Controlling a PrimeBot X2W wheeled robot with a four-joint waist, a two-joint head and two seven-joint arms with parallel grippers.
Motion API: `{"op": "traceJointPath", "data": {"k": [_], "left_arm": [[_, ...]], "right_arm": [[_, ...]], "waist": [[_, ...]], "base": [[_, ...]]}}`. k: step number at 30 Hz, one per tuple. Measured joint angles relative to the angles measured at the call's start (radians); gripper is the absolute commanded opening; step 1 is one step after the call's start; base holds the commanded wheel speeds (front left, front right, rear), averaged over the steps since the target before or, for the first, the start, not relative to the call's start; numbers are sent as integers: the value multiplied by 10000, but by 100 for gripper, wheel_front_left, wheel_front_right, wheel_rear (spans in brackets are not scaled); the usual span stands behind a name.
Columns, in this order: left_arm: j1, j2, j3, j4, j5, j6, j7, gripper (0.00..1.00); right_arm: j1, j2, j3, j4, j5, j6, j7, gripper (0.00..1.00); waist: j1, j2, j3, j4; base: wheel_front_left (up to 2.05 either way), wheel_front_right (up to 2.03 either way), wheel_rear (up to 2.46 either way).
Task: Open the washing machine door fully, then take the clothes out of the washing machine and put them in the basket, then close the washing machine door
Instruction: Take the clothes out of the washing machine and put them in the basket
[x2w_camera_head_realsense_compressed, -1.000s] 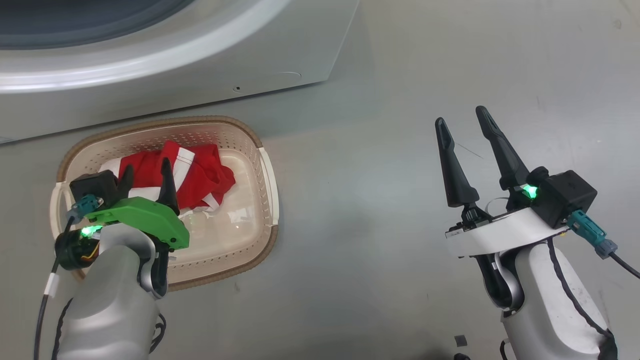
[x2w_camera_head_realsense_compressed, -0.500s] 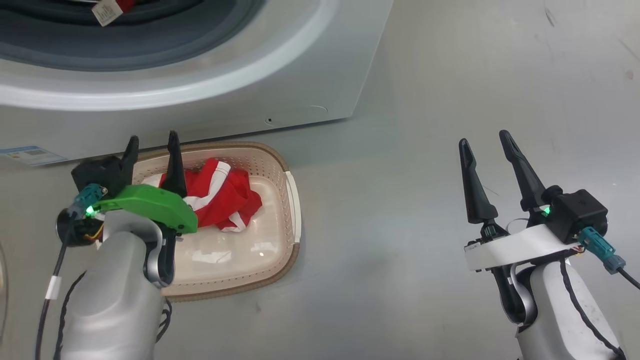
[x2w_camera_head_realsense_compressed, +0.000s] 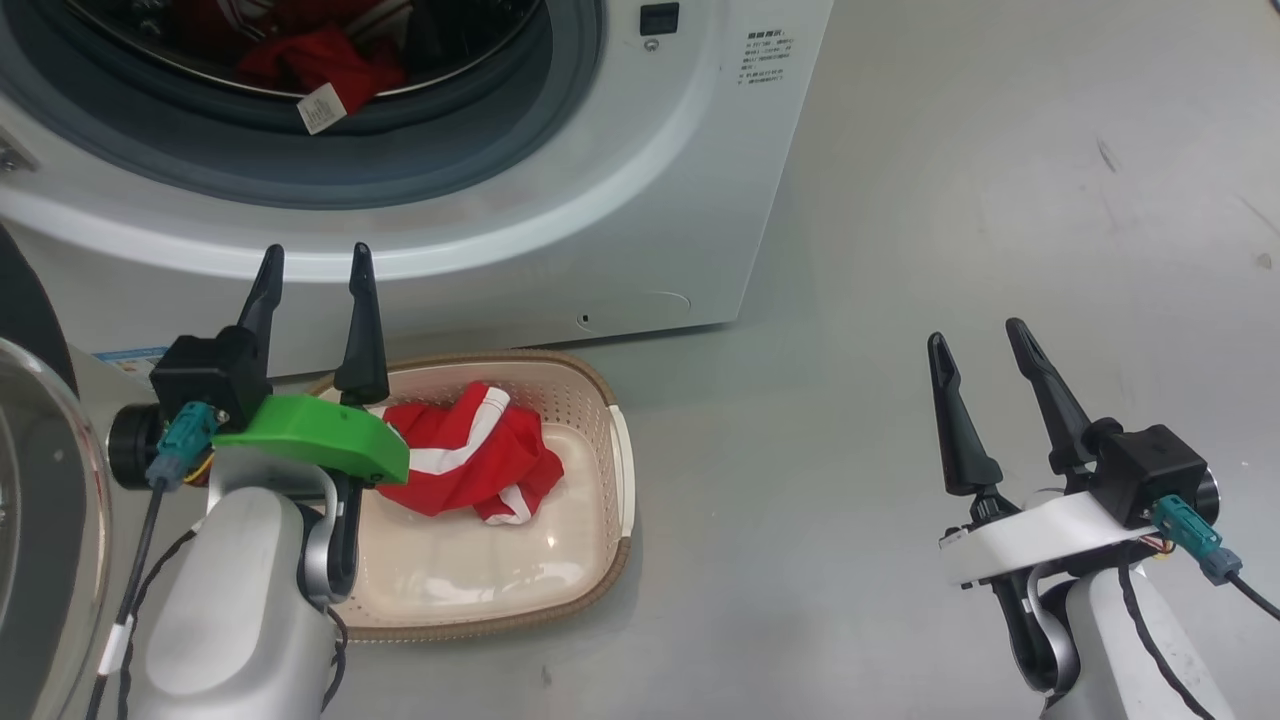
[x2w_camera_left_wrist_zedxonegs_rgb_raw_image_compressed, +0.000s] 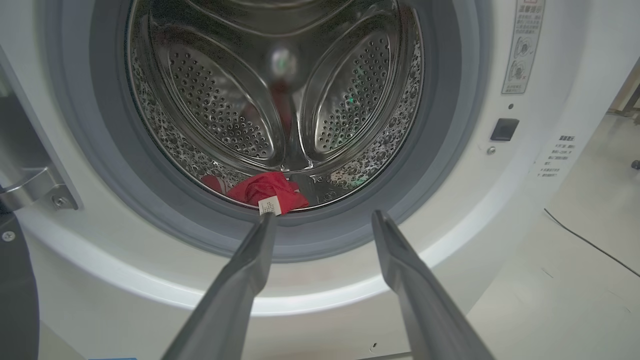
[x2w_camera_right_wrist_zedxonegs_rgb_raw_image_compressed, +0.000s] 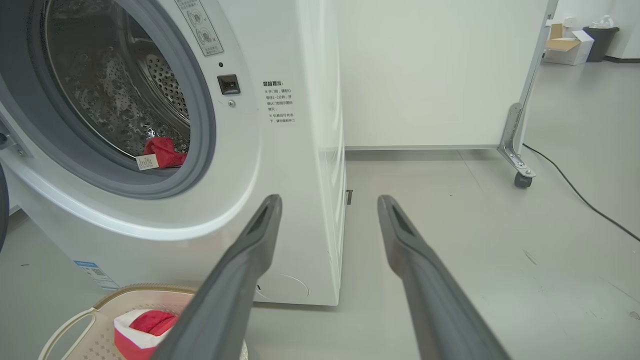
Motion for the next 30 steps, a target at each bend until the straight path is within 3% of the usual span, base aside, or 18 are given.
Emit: {"op": "traceJointPath", "data": {"k": [30], "left_arm": [[3947, 50, -631, -1670, 700, 355, 2, 100]], "right_arm": [[1827, 27, -25, 192, -17, -176, 0, 100]], "waist": [[0, 0, -2490, 614]], "base": [[0, 0, 0]]}}
